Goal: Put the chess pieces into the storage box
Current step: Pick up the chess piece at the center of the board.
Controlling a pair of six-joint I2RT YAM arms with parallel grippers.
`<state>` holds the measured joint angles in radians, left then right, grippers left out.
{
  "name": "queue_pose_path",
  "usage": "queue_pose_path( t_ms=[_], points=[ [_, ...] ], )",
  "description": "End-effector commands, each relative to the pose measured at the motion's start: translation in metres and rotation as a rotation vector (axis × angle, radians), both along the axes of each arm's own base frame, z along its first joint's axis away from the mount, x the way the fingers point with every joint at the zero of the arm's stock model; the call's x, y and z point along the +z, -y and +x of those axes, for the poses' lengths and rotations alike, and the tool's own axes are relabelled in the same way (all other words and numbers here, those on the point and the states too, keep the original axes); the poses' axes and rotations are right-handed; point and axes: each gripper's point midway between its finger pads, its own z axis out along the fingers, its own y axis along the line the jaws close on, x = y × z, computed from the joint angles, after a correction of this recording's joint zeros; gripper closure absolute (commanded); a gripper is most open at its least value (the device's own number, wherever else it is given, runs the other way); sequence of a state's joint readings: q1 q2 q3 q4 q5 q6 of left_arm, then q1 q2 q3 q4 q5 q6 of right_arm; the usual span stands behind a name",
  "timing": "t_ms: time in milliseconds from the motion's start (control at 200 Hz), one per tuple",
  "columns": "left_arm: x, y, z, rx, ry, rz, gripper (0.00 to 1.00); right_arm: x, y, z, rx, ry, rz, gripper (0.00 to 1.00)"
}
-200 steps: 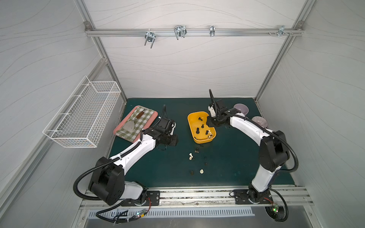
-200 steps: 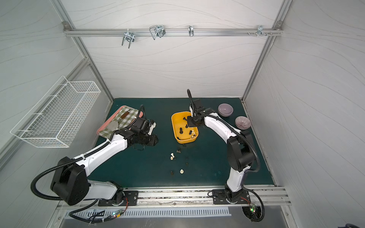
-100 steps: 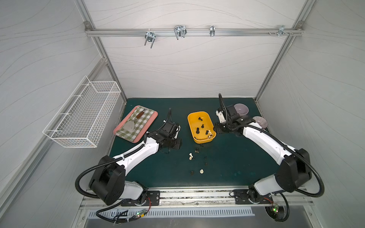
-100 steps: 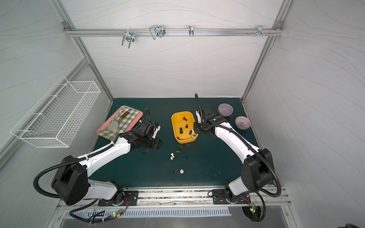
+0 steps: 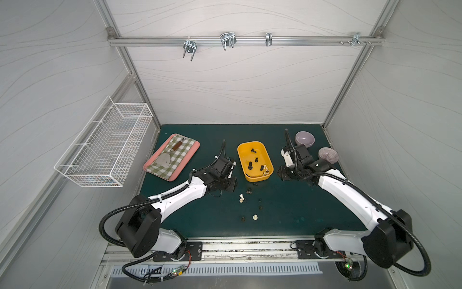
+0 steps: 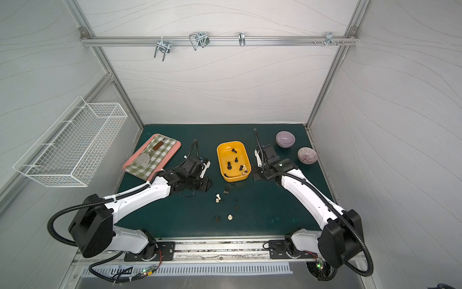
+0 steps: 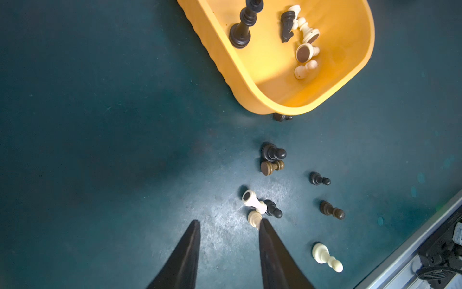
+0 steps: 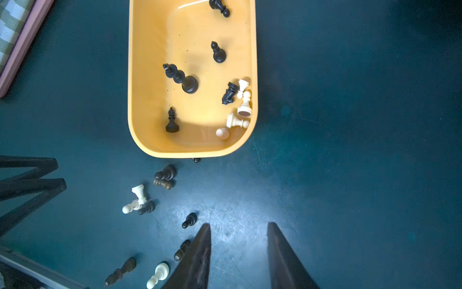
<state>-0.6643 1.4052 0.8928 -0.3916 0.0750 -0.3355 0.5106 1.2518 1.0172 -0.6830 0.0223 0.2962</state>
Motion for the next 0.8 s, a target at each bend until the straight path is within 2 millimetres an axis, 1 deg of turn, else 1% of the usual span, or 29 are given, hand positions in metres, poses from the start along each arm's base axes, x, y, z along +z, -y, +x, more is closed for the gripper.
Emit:
queue_pose_path(
  t_ms=[0, 75, 215, 305, 420, 575, 705, 795],
  points=[
    [0.008, 0.003, 0.001, 0.013, 0.038, -0.005, 0.6, -0.002, 0.009, -0.009, -0.02, -0.009, -0.007, 0.61],
    [0.009, 0.005, -0.005, -0.009, 0.049, 0.007, 0.6, -0.002, 0.011, -0.012, -0.014, -0.007, -0.012, 0.6],
    [0.006, -0.002, -0.025, -0.016, 0.049, 0.055, 0.59, -0.003, 0.018, -0.019, -0.014, 0.014, 0.002, 0.59],
    [0.007, -0.005, -0.033, -0.001, 0.059, 0.048, 0.59, -0.005, 0.024, -0.022, -0.024, 0.014, 0.02, 0.59],
    [0.005, -0.005, -0.04, -0.007, 0.062, 0.034, 0.59, -0.007, 0.03, -0.022, -0.039, 0.006, 0.037, 0.59],
    [-0.003, -0.003, -0.045, -0.044, 0.044, 0.067, 0.58, -0.007, 0.029, -0.018, -0.03, -0.003, 0.036, 0.59],
    [-0.011, 0.003, -0.051, -0.087, 0.02, 0.094, 0.58, -0.009, 0.029, -0.019, -0.026, -0.013, 0.03, 0.59],
    [-0.013, 0.007, -0.053, -0.102, 0.02, 0.095, 0.58, -0.009, 0.029, -0.019, -0.025, -0.015, 0.035, 0.59]
  ],
)
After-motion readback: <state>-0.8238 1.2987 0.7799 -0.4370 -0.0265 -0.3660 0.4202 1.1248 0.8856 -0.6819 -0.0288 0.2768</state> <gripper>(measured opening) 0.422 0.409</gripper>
